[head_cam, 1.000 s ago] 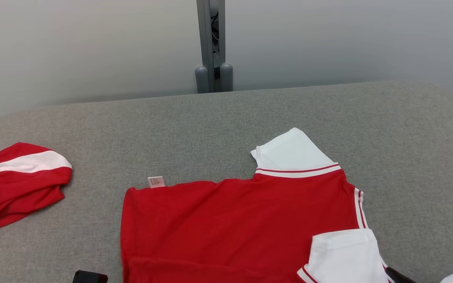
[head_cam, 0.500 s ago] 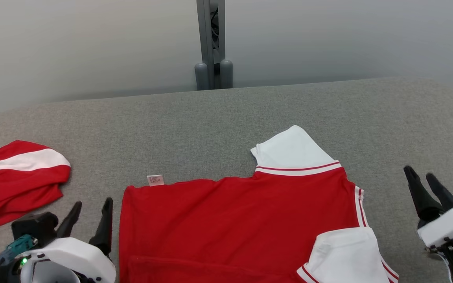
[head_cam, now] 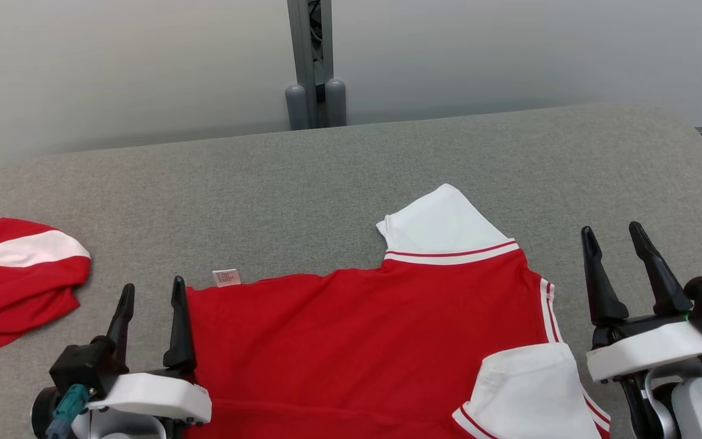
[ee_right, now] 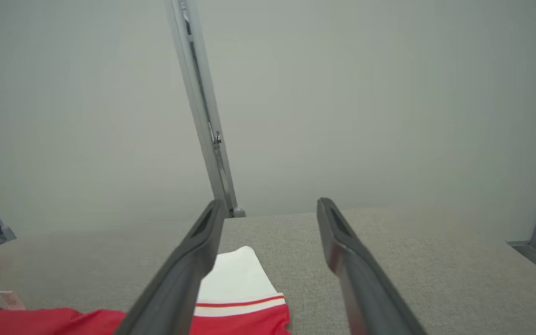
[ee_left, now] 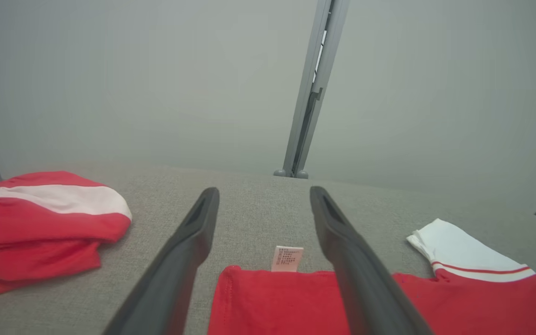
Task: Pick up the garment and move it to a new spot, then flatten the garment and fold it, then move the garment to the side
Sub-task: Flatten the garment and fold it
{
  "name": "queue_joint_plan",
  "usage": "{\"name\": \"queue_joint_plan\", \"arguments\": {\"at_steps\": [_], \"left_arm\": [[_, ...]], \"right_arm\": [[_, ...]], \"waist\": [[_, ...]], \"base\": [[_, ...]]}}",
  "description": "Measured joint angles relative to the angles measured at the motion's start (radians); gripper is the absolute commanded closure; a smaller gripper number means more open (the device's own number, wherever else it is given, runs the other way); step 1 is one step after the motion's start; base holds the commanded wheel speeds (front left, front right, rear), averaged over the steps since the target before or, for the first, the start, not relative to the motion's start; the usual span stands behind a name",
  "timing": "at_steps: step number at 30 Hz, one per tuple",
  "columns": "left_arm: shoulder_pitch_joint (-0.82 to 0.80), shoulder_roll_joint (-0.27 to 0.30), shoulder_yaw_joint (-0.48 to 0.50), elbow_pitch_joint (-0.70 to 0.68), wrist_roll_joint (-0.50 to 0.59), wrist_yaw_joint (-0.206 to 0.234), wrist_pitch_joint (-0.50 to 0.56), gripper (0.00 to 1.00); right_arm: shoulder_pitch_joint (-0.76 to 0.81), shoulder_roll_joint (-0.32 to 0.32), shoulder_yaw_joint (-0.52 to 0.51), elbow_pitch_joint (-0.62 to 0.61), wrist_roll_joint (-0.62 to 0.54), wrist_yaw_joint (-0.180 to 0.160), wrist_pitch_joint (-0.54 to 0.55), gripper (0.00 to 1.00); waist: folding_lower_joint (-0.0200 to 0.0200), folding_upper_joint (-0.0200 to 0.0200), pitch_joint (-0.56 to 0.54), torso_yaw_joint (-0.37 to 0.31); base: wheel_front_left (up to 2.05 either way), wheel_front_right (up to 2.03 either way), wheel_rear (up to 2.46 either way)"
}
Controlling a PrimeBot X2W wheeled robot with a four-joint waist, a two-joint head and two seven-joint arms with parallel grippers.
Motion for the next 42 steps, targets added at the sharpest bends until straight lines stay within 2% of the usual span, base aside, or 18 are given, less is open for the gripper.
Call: {"name": "queue_joint_plan", "arguments": {"at_steps": [7, 11, 16, 18, 26, 31, 42], "left_arm": [[-0.005, -0.044, 0.018, 0.114, 0.041, -0.016, -0.014, 0.00], [-0.025, -0.046, 0.037, 0.132, 0.070, -0.026, -0.015, 0.00], [-0.061, -0.034, 0.038, 0.226, 0.105, -0.026, -0.012, 0.00], [-0.093, -0.023, 0.031, 0.258, 0.117, -0.016, 0.016, 0.00], [-0.228, 0.019, -0.008, 0.364, 0.137, -0.023, 0.187, 0.00], [-0.270, 0.027, -0.022, 0.405, 0.147, -0.018, 0.257, 0.00], [-0.309, 0.030, -0.021, 0.439, 0.132, -0.017, 0.267, 0.00]], "right_arm": [[-0.020, 0.034, 0.050, 0.111, -0.028, 0.000, -0.049, 0.00], [-0.043, 0.033, 0.052, 0.128, -0.028, 0.000, -0.055, 0.00], [-0.068, 0.028, 0.044, 0.135, -0.012, 0.000, -0.056, 0.00], [-0.076, 0.027, 0.046, 0.134, -0.008, 0.000, -0.058, 0.00], [-0.090, 0.030, 0.063, 0.133, -0.002, 0.000, -0.058, 0.00], [-0.091, 0.038, 0.069, 0.136, 0.003, 0.000, -0.058, 0.00], [-0.096, 0.049, 0.072, 0.140, 0.010, 0.000, -0.058, 0.00]], "waist": [[0.0000, 0.0000, 0.009, -0.016], [0.0000, 0.0000, 0.018, -0.020], [0.0000, 0.0000, 0.040, -0.027], [0.0000, 0.0000, 0.052, -0.030], [0.0000, 0.0000, 0.109, -0.043], [0.0000, 0.0000, 0.130, -0.055], [0.0000, 0.0000, 0.154, -0.054]], "base": [[0.00, 0.00, 0.00], [0.00, 0.00, 0.00], [0.00, 0.00, 0.00], [0.00, 0.00, 0.00], [0.00, 0.00, 0.00], [0.00, 0.00, 0.00], [0.00, 0.00, 0.00]]}}
